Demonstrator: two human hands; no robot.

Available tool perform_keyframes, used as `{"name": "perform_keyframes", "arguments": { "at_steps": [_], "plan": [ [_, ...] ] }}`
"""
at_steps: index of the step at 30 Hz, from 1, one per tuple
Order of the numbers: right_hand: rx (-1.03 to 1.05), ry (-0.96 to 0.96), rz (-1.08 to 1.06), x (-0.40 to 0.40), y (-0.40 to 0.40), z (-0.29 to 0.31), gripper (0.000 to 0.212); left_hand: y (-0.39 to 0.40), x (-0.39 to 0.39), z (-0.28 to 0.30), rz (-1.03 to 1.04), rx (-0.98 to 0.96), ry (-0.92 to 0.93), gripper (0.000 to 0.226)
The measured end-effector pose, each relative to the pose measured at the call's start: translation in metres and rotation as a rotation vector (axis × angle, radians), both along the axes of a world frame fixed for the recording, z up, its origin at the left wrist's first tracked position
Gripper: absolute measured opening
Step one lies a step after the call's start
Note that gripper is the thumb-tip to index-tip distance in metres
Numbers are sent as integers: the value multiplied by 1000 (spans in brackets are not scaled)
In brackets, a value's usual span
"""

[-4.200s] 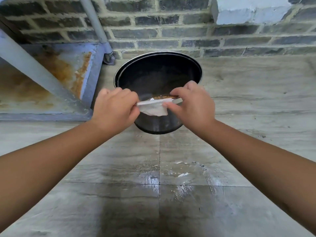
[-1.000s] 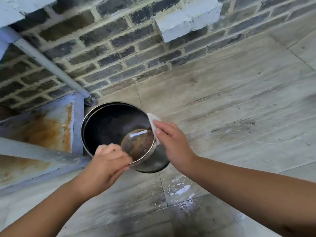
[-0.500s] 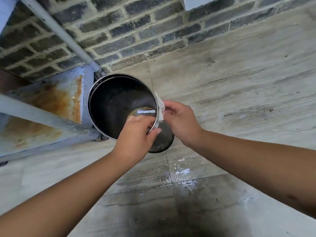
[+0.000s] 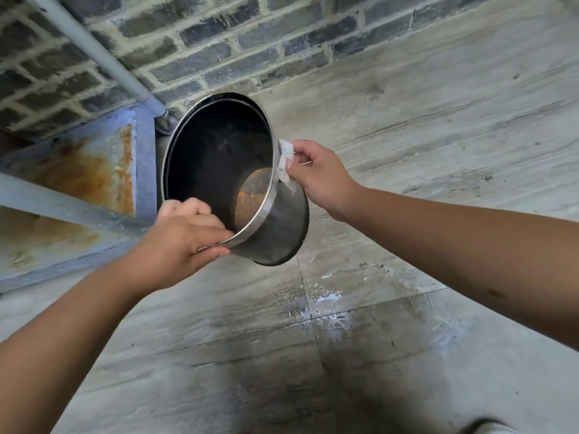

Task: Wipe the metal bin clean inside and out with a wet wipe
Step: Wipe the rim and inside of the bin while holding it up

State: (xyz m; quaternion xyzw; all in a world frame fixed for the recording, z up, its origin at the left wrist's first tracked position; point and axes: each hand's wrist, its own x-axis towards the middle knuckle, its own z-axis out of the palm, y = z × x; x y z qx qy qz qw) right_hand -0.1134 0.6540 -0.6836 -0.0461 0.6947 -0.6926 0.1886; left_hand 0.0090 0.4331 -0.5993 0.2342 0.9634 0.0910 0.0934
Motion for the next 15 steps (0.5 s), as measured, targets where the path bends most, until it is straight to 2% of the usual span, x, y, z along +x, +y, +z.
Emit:
{"name": "perform_keyframes", "arguments": {
  "at_steps": [4, 7, 10, 12, 15],
  "plan": [
    [16, 7, -8, 11, -16, 0, 12, -11, -3, 6, 137, -96, 38, 29],
    [-28, 49, -104, 8, -28, 6, 17, 22, -15, -1, 310, 94, 89, 27],
    [1, 174, -140, 4, -38, 11, 13, 50, -29, -8, 433, 246, 140, 13],
    [13, 202, -166, 1, -43, 12, 11, 54, -30, -13, 430, 225, 138, 11],
    [9, 144, -231, -21, -51, 19, 16, 54, -27, -16, 375, 151, 130, 20]
  ]
}}
